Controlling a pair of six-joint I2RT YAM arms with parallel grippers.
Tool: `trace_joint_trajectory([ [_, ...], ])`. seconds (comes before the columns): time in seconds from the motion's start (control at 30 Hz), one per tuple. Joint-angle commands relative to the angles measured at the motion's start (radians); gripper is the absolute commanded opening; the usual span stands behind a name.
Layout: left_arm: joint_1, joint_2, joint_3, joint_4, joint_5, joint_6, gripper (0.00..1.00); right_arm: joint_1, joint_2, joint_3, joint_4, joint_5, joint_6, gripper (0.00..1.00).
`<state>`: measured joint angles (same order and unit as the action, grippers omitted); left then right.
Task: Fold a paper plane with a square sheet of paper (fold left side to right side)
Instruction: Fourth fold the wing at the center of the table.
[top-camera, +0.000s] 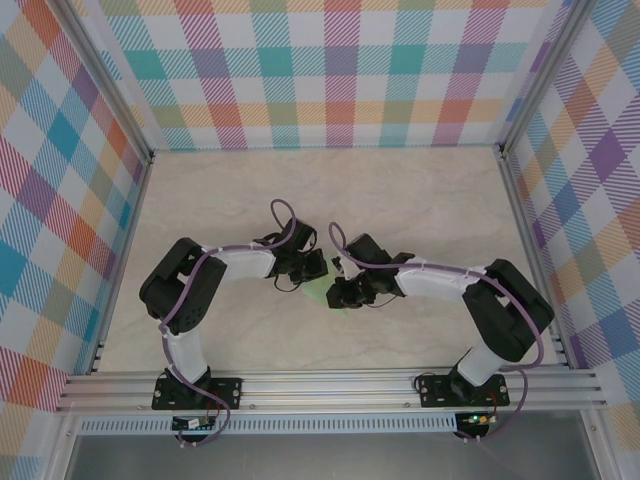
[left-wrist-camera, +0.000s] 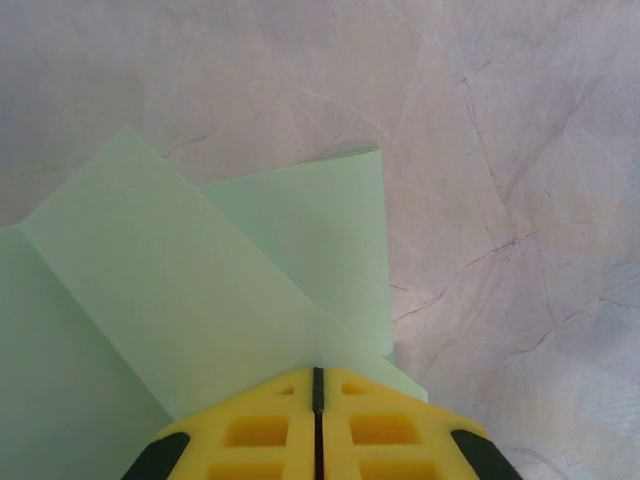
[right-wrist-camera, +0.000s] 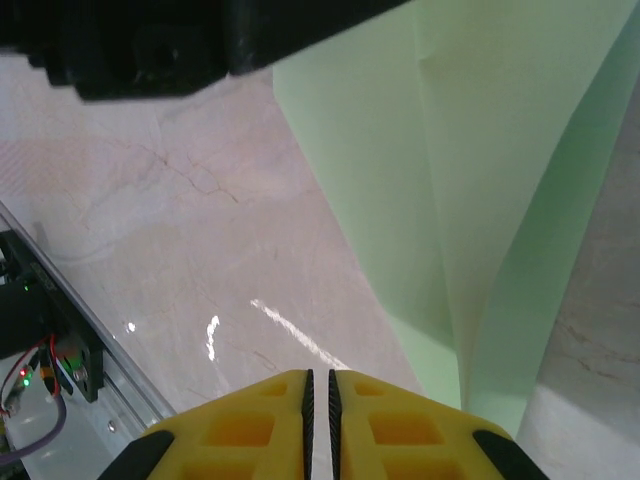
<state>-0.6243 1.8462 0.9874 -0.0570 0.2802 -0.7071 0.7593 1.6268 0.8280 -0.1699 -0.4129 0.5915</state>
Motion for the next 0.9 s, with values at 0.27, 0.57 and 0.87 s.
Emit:
trace_joint_trajectory([
  [0.27, -0.002, 0.017, -0.006, -0.138, -0.052, 0.007, 0.07, -0.008, 0.077, 0.006, 0.009, 0.039, 0.043, 0.14],
  [0.57, -0.003, 0.017, -0.009, -0.140, -0.054, 0.008, 0.07, -0.008, 0.093, 0.020, -0.083, 0.123, 0.007, 0.14],
  [0.87, -0.003, 0.019, -0.011, -0.142, -0.060, 0.008, 0.07, -0.022, 0.083, -0.001, -0.100, 0.114, 0.007, 0.14],
])
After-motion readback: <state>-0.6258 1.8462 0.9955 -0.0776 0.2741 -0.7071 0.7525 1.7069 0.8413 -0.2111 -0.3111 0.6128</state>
